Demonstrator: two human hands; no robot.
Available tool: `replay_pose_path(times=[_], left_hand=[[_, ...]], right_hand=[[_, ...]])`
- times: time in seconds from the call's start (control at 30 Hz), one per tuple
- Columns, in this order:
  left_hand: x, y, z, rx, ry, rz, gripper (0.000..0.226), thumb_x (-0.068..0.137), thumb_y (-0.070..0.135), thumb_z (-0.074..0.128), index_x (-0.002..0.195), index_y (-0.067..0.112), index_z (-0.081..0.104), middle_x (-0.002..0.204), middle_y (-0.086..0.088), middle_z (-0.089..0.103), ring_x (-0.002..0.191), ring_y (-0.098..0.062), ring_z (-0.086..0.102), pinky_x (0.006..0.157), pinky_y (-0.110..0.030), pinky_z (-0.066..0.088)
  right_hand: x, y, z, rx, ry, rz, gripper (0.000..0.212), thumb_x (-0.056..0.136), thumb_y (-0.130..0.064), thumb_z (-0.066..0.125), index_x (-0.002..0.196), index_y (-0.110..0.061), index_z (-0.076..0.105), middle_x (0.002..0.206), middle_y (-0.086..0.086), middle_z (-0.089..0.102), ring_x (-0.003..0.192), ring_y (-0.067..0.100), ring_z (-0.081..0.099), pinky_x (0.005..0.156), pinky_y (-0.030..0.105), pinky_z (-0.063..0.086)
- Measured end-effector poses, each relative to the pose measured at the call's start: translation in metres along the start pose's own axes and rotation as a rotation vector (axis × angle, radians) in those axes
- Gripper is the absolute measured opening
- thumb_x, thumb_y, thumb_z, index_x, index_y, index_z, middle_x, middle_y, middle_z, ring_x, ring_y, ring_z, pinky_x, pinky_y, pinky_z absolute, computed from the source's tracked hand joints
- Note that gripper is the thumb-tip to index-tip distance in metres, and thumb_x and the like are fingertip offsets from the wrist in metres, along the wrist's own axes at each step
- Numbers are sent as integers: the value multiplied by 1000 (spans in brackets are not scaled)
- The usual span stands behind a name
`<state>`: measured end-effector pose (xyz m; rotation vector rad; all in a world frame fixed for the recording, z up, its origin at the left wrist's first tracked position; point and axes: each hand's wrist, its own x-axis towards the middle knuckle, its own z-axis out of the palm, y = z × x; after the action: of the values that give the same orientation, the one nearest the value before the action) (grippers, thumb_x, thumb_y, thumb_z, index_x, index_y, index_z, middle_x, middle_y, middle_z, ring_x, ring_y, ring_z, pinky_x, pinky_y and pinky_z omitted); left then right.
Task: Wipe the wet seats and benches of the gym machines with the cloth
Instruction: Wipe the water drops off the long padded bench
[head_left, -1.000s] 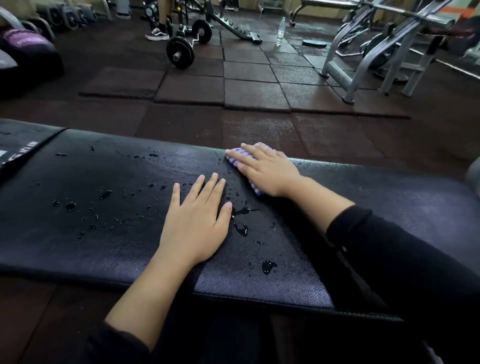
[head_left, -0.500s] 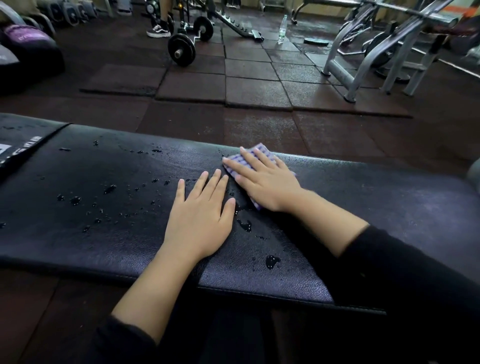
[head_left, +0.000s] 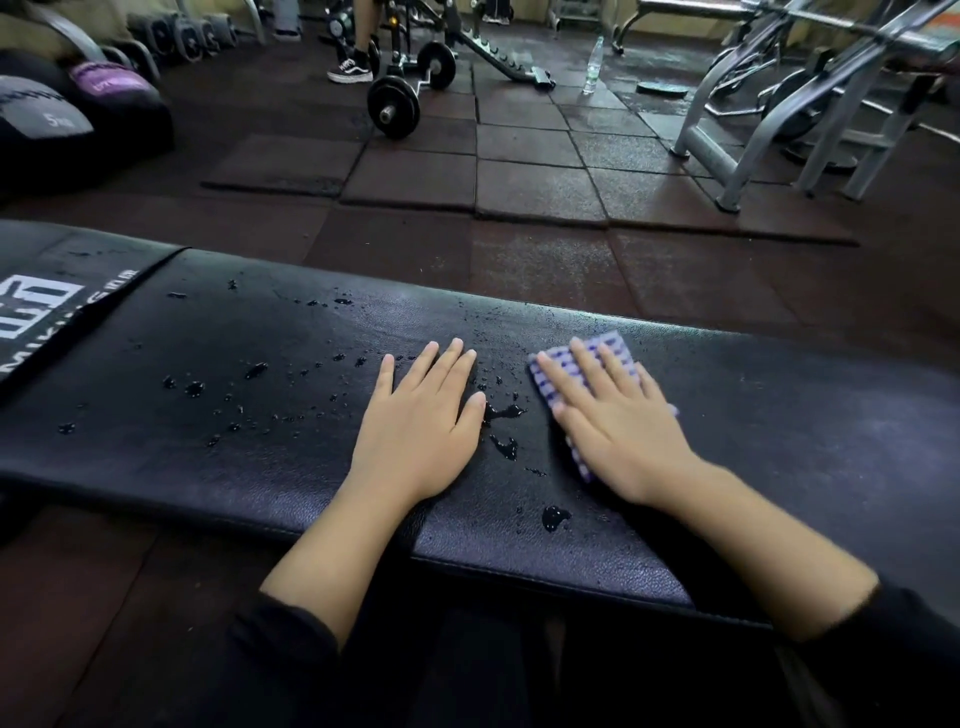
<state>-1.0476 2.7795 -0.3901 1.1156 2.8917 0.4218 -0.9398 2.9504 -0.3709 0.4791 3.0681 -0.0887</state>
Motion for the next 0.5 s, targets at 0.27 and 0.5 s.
replay_pose_path(times=[0.27, 0.5], left_hand=[[-2, -2, -4, -93, 23, 9, 51, 103, 37, 27, 153, 29, 21, 160, 15, 12, 147, -3, 3, 120, -38, -5], [-6, -2, -12, -169, 9, 5, 48, 103, 37, 31, 149, 26, 31, 159, 13, 20, 146, -3, 8, 120, -38, -4]], right_hand=[[-16, -2, -16, -129, -28, -242, 70, 73, -66, -9, 142, -56, -6, 151, -3, 16, 130, 18, 19, 108, 33, 11], [-13, -19, 2, -35, -11, -184, 78, 76, -64, -14, 149, -40, -1, 160, -4, -2, 145, 17, -16, 116, 45, -14]])
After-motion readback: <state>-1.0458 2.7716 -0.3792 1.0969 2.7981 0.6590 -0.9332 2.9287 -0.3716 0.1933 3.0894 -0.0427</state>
